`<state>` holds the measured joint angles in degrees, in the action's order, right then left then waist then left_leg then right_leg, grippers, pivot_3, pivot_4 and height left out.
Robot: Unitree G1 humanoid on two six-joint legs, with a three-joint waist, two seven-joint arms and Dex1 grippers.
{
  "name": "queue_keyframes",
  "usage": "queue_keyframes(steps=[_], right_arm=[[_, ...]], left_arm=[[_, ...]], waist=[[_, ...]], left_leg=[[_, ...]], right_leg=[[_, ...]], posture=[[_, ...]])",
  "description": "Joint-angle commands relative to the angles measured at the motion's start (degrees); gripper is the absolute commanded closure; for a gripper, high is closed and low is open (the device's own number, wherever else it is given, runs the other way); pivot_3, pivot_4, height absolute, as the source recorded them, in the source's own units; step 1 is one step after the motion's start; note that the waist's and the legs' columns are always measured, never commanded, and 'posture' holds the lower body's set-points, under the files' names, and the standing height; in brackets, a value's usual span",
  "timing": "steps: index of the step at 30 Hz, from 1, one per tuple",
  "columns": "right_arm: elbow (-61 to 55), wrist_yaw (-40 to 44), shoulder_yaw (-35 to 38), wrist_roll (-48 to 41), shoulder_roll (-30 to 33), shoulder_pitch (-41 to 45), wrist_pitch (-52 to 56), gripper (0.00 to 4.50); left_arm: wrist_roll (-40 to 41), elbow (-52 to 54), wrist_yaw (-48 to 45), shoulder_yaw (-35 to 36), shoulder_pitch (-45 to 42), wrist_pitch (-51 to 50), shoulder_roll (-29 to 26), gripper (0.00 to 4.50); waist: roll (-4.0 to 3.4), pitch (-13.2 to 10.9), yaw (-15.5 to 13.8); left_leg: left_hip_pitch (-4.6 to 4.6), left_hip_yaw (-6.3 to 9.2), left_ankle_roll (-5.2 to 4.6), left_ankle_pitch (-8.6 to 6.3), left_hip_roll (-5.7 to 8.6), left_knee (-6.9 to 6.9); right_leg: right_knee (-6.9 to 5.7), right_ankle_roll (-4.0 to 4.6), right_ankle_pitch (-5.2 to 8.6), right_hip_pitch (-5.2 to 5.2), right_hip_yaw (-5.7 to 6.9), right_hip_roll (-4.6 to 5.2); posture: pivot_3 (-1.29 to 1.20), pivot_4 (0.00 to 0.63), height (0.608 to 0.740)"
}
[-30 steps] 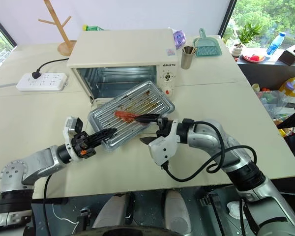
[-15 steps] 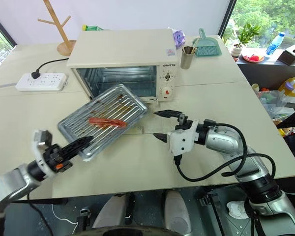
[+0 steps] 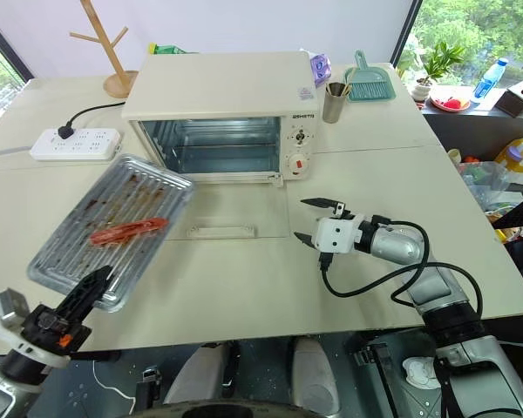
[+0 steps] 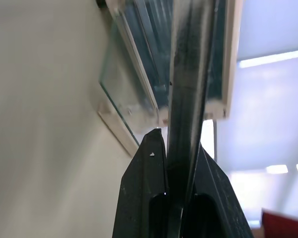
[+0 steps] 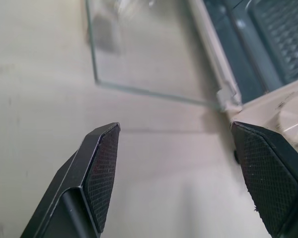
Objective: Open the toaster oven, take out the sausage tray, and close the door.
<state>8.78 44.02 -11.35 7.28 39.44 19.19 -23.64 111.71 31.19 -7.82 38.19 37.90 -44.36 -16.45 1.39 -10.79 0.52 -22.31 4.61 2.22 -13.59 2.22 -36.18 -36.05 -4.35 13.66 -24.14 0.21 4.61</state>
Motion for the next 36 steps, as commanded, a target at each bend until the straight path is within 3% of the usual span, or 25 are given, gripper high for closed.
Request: queue_keyframes(steps=[1,6,12,20,31,36], right_arm=[[1.4,0.9,-0.6,-0.5,-1.0,2.0,-2.4,1.71],[3.8,0.8,-2.3,1.2,-2.6,3.4,-3.1,4.26],[5.1,0.6,-3.8,2.3,-3.9,3.5,-3.8,4.26],[1.4,-0.5,-3.9,2.7,-7.1,4.4,-2.9,4.26],[-5.6,-0.6,3.8,-6.5,-7.1,12.2,6.2,4.26],[-11.6,3.9,3.1,-9.8,-5.0,6.4,8.8,4.26]], left_arm=[[1.3,1.8,-0.5,4.2,0.6,4.2,2.2,4.50],[1.3,0.5,0.4,6.5,0.8,7.0,5.3,4.50],[1.3,-2.2,0.0,9.8,-0.1,8.2,7.5,4.50],[1.3,-7.0,-0.5,10.1,-1.4,5.2,5.5,4.50],[1.3,-9.8,0.2,10.5,-3.1,1.4,2.0,4.50],[1.3,-10.0,1.5,10.1,-5.0,-0.4,-0.1,4.50]], waist=[[0.00,0.0,0.0],[0.02,0.0,0.0],[0.12,0.0,0.0],[0.13,0.0,0.1],[0.14,0.0,0.0],[0.24,0.1,-0.5]], left_leg=[[0.00,-0.04,0.00,0.00,0.00,-0.01],[-0.02,-0.11,-0.02,-0.01,0.02,-0.05],[-0.02,-0.11,-0.04,-0.02,0.03,-0.05],[-0.02,-0.05,-0.05,-0.03,0.02,-0.06],[-0.02,0.04,-0.06,-0.04,0.01,-0.03],[-0.06,0.14,-0.07,-0.05,0.02,0.00]], right_leg=[[0.01,0.00,0.00,0.00,0.00,-0.01],[0.02,0.00,0.00,0.03,0.00,-0.05],[0.03,0.00,0.00,0.03,0.01,-0.08],[0.03,0.00,0.00,0.03,0.01,-0.11],[0.03,-0.01,0.00,0.01,0.03,-0.10],[0.06,-0.02,0.01,0.01,0.07,-0.07]], posture=[[0.00,0.150,0.740],[0.00,0.150,0.740],[0.00,0.150,0.740],[0.00,0.150,0.740],[0.00,0.150,0.740],[0.00,0.150,0.740]])
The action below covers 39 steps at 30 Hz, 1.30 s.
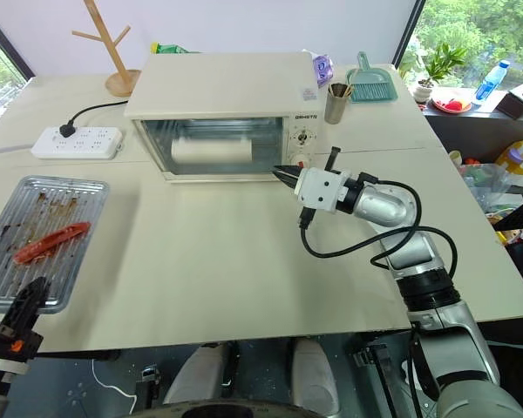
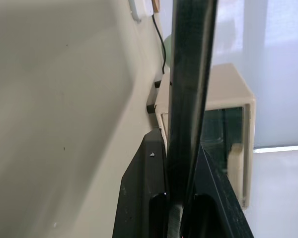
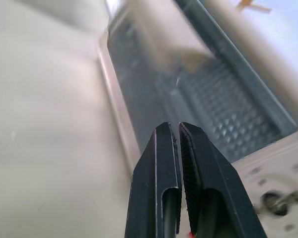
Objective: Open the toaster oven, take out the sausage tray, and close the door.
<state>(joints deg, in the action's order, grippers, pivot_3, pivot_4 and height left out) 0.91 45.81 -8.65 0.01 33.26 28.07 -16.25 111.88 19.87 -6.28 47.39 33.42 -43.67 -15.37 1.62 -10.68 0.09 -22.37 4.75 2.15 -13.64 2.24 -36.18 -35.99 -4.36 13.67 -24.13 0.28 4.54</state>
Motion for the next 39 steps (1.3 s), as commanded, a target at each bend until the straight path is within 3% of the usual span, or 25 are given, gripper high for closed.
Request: queue_keyframes(steps=[1,3,6,13,23,28,32,39], right_arm=[[-4.8,2.7,0.5,-3.2,1.5,-3.4,2.5,4.26],[-8.0,5.1,1.2,-7.8,1.9,-5.6,8.0,4.26],[-12.7,8.4,2.9,-14.8,3.5,-8.2,16.0,3.43],[-21.8,11.9,7.4,-22.6,9.2,-15.1,24.9,0.03],[-32.0,13.1,15.9,-28.3,16.3,-25.8,33.9,0.03],[-35.0,13.6,20.6,-31.8,18.6,-31.7,37.9,0.03],[-36.6,12.8,23.4,-32.4,18.8,-34.7,39.5,0.03],[-39.4,9.2,25.6,-31.8,17.8,-38.3,40.9,0.03]], left_arm=[[1.1,1.2,0.0,0.8,-0.7,-1.6,-1.5,4.50],[1.1,1.2,-0.1,0.0,-0.6,-2.9,-2.2,4.50],[1.1,1.7,-0.9,-2.6,0.1,-5.8,-4.2,4.50],[1.1,-2.8,-3.3,-5.1,-1.7,-11.8,-12.4,4.50],[1.1,-9.7,-9.0,-18.1,-10.0,-23.7,-26.9,4.50],[-3.0,-16.9,-13.2,-27.9,-23.8,-28.9,-32.9,4.50],[-11.4,-24.0,-19.6,-35.4,-38.1,-34.5,-34.0,4.50],[-25.1,-32.0,-30.2,-43.4,-53.2,-39.4,-30.1,4.50]], waist=[[-0.01,0.0,-0.2],[-0.02,0.0,-0.2],[-0.03,0.0,-0.3],[-0.04,0.0,-0.8],[-0.08,0.0,-0.8],[-0.11,-0.1,-0.9],[-0.12,-0.1,-0.8],[-0.13,-0.1,-0.8]], left_leg=[[0.00,-0.01,0.00,0.00,0.00,0.00],[0.00,-0.07,-0.01,0.00,0.01,-0.01],[0.00,-0.07,-0.01,-0.01,-0.01,-0.03],[-0.02,-0.06,-0.01,-0.02,-0.03,0.01],[-0.08,-0.08,-0.03,-0.04,-0.03,0.06],[-0.08,-0.07,-0.04,-0.04,-0.04,0.06],[-0.09,-0.13,-0.04,-0.04,0.01,0.03],[-0.09,-0.17,-0.14,-0.09,-0.01,0.13]], right_leg=[[0.00,0.00,0.00,0.00,0.00,0.01],[0.00,0.00,0.00,-0.02,-0.02,0.02],[-0.01,0.00,0.00,-0.03,-0.03,0.09],[0.02,-0.01,0.02,-0.08,-0.02,0.11],[0.09,0.01,0.01,-0.14,-0.02,0.17],[0.08,0.01,0.00,-0.14,0.01,0.15],[0.09,0.00,-0.01,-0.11,0.05,0.14],[0.08,-0.01,-0.01,-0.19,0.04,0.03]], posture=[[0.00,0.150,0.740],[0.00,0.150,0.740],[0.00,0.150,0.740],[0.00,0.150,0.740],[0.00,0.150,0.740],[0.00,0.150,0.740],[0.00,0.150,0.740],[0.00,0.150,0.740]])
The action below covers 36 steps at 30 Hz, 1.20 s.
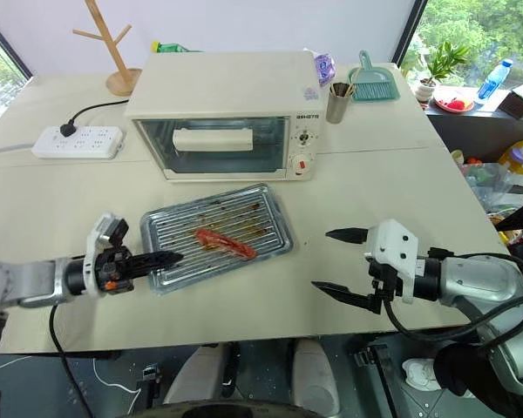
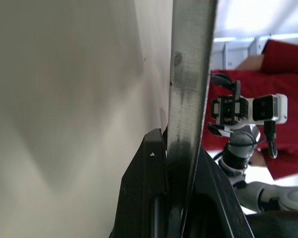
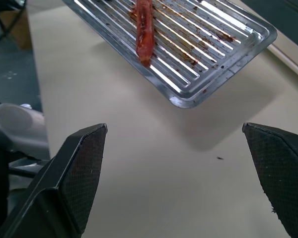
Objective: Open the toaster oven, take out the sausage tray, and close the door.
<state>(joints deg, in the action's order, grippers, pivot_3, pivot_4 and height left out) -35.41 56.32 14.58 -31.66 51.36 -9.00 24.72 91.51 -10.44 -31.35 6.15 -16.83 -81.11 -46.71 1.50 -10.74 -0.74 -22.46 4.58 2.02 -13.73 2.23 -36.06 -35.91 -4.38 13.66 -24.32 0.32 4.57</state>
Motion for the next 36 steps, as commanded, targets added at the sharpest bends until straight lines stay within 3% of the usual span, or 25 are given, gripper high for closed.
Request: queue_keyframes(steps=[1,10,17,20,26,27,36], right_arm=[[-3.5,-1.5,2.7,0.0,-0.3,-1.9,-0.1,0.03],[-5.3,-3.5,3.9,0.3,-0.6,-5.1,-0.2,0.03],[-6.0,-5.5,2.9,1.0,-1.9,-5.6,-0.4,0.03],[-6.1,-6.1,2.1,1.6,-2.4,-5.7,-0.6,0.00],[-6.0,-6.5,1.1,2.4,-3.1,-5.3,-1.1,0.00],[-5.6,-6.5,1.0,2.5,-3.1,-4.9,-1.2,0.00],[-3.7,-6.3,-0.4,3.5,-3.3,-2.4,-1.9,0.00]], left_arm=[[-6.8,-2.4,-6.5,-3.1,-4.1,-2.1,1.9,4.50],[-22.0,-9.5,-15.1,-8.4,-12.6,-2.5,7.4,4.50],[-29.9,-13.6,-18.0,-8.1,-17.1,-2.8,9.3,4.50],[-31.9,-13.9,-19.9,-8.0,-17.7,-3.2,9.2,3.46],[-35.3,-13.8,-22.6,-7.5,-17.6,-3.4,8.6,0.34],[-35.7,-13.8,-22.8,-7.2,-17.5,-3.4,8.4,0.04],[-39.7,-12.3,-25.9,-4.9,-15.1,-1.2,1.2,0.04]], waist=[[0.00,0.0,0.0],[0.03,0.0,-0.1],[0.03,0.0,0.0],[0.03,0.0,0.0],[0.02,0.0,0.0],[0.02,0.0,0.0],[0.02,0.0,0.4]], left_leg=[[0.00,-0.01,0.00,0.00,0.00,0.00],[-0.03,0.00,0.00,0.00,0.03,-0.08],[-0.01,0.01,0.00,0.00,0.04,-0.11],[0.00,0.02,0.00,0.00,0.04,-0.10],[0.00,0.03,0.00,0.00,0.03,-0.09],[0.02,0.02,0.00,0.00,0.03,-0.10],[0.06,0.04,0.00,0.00,-0.05,-0.07]], right_leg=[[0.00,0.00,0.00,0.00,-0.01,0.02],[0.00,-0.02,-0.01,0.02,-0.01,0.07],[-0.02,-0.04,-0.02,0.04,-0.01,0.08],[-0.04,-0.05,-0.02,0.05,-0.01,0.07],[-0.06,-0.06,-0.01,0.04,-0.01,0.06],[-0.07,-0.07,-0.01,0.05,-0.01,0.06],[-0.10,-0.06,-0.01,0.04,-0.01,0.06]], posture=[[0.00,0.150,0.740],[0.00,0.150,0.740],[0.00,0.150,0.740],[0.00,0.150,0.740],[0.00,0.150,0.740],[0.00,0.150,0.740],[0.00,0.150,0.740]])
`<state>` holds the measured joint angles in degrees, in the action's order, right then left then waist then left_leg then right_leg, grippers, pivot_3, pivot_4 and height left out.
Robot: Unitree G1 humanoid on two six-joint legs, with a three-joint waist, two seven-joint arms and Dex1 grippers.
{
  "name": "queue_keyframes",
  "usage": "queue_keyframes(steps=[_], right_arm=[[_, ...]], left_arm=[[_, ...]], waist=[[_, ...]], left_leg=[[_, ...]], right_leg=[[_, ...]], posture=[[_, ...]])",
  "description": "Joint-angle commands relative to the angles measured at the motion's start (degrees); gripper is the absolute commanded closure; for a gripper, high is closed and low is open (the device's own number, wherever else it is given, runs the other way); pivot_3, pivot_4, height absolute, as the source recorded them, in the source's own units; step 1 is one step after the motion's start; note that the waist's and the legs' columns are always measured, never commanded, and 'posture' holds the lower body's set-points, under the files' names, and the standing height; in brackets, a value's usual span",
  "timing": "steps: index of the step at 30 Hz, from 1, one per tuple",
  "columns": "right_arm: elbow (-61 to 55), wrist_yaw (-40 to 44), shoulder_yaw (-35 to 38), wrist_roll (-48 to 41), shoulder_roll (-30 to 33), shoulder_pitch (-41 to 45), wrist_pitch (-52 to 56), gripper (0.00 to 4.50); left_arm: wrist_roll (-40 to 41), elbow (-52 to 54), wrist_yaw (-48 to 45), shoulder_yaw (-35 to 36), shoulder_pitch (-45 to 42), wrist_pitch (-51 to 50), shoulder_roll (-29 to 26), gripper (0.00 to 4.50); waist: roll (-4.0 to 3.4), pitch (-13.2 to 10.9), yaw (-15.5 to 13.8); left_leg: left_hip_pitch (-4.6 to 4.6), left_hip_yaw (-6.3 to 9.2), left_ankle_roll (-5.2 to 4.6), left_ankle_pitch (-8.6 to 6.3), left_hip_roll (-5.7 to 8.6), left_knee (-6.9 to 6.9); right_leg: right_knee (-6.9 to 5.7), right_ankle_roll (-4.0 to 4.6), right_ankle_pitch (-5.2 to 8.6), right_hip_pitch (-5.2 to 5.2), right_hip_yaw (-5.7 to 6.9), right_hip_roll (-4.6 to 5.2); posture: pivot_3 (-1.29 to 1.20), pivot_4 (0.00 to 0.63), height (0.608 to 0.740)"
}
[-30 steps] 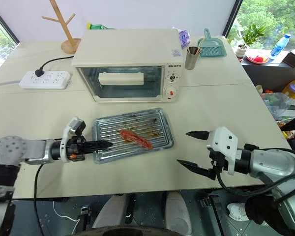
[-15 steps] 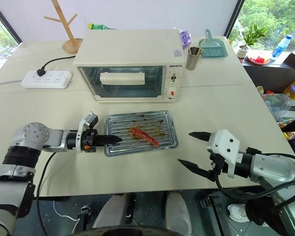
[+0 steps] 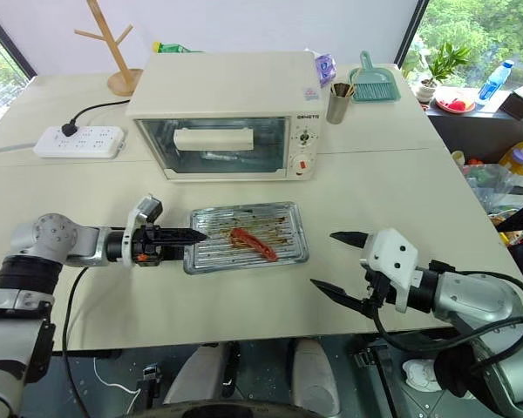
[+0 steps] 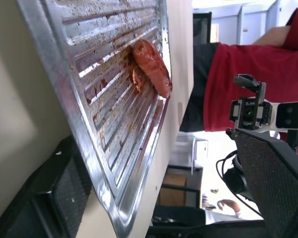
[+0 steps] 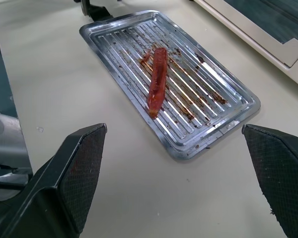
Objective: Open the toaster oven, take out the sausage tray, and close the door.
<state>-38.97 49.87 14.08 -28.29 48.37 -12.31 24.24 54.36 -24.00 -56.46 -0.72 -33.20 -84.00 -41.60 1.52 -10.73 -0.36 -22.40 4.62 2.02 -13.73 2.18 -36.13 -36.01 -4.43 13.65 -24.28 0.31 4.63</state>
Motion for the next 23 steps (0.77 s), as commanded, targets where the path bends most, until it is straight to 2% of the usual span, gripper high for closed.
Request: queue_keyframes(steps=[1,3,6,9,11,17,20,23], right_arm=[[0.1,0.3,0.0,0.2,-0.3,1.2,-1.5,0.00],[0.6,0.4,-0.4,0.3,-0.3,1.6,-1.6,0.00],[1.9,0.8,-0.5,0.0,-0.2,2.5,-1.7,0.00],[3.7,1.3,-0.2,-1.4,-0.2,4.3,-0.7,0.00],[5.1,1.7,0.4,-3.2,0.0,6.0,0.8,0.00],[10.0,5.6,1.7,-9.0,3.1,11.9,6.9,0.00],[11.8,8.6,1.4,-10.1,5.1,13.5,8.1,0.00],[13.6,10.8,0.3,-10.0,6.3,15.6,8.2,0.00]], left_arm=[[-3.1,2.0,-1.3,2.1,1.9,2.6,-5.1,0.04],[-5.4,5.9,-3.5,1.6,4.7,7.5,-9.0,0.04],[-12.7,14.8,-8.6,1.7,12.5,24.1,-15.9,0.04],[-17.7,21.7,-13.2,6.1,20.2,39.9,-20.0,0.04],[-18.9,24.7,-15.5,9.9,23.4,46.0,-21.6,0.04],[-15.7,33.8,-20.4,21.9,26.3,48.4,-25.9,0.04],[-17.6,37.2,-24.1,25.7,30.1,50.8,-28.2,0.04],[-17.3,37.5,-24.9,27.9,30.4,50.3,-29.7,0.04]], waist=[[0.00,0.0,0.1],[-0.01,0.0,0.2],[-0.02,0.0,0.4],[-0.08,0.0,0.2],[-0.11,0.0,-0.2],[-0.21,-0.1,-0.6],[-0.28,-0.1,-0.3],[-0.33,-0.2,-0.1]], left_leg=[[0.00,0.01,0.00,0.00,-0.01,0.02],[0.00,0.01,0.00,0.00,-0.02,0.03],[0.00,-0.01,0.01,0.00,-0.04,0.08],[-0.01,-0.06,0.01,-0.01,-0.06,0.14],[-0.07,-0.06,0.01,-0.01,-0.06,0.13],[-0.49,-0.21,0.01,0.00,-0.08,-0.02],[-0.62,-0.36,-0.19,-0.11,-0.05,-0.02],[-0.62,-0.52,-0.40,-0.23,-0.08,0.00]], right_leg=[[0.00,0.00,0.00,-0.01,0.00,-0.01],[0.00,0.01,0.00,-0.03,-0.02,0.00],[0.01,0.02,0.01,-0.05,-0.07,0.07],[0.07,0.05,0.01,-0.10,-0.11,0.16],[0.12,0.06,0.00,-0.14,-0.10,0.23],[0.42,0.05,-0.01,-0.11,0.21,0.49],[0.63,0.01,-0.03,-0.14,0.21,0.51],[0.65,-0.05,-0.02,-0.19,0.17,0.41]], posture=[[0.00,0.150,0.740],[0.00,0.150,0.740],[0.00,0.150,0.740],[0.00,0.150,0.740],[0.00,0.150,0.740],[0.00,0.150,0.740],[0.00,0.150,0.740],[0.00,0.150,0.740]])
